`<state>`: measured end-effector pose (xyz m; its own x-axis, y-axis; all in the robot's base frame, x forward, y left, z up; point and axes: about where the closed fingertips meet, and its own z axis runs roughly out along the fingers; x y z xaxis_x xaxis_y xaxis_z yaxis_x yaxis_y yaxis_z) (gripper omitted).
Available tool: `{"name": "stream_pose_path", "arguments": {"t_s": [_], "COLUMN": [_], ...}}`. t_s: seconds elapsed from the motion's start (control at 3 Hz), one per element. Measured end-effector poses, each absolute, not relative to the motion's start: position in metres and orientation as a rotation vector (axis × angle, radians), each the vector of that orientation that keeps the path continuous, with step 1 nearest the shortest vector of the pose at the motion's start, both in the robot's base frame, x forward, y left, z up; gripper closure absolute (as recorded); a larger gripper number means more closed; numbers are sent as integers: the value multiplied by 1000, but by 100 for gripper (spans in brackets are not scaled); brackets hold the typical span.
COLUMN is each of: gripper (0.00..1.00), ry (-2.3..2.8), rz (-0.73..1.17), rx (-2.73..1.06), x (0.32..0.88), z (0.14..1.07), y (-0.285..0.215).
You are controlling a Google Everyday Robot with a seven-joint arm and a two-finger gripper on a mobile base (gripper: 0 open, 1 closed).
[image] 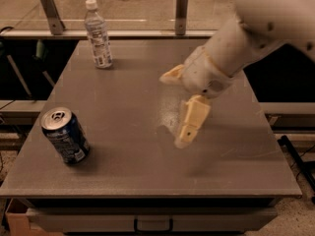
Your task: Knock pepsi can over
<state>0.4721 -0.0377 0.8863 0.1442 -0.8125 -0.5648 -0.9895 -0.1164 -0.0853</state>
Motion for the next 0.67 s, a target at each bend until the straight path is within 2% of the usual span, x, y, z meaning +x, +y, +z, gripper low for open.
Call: {"name": "stream_pose_path", "arguments": {"t_s": [0.33, 0.67], "gripper": [0, 0], "ry": [1517, 1381], "rz": [754, 931], "rx": [-2018, -1979], "x": [455, 442], "z": [870, 857], "y": [35, 87]}}
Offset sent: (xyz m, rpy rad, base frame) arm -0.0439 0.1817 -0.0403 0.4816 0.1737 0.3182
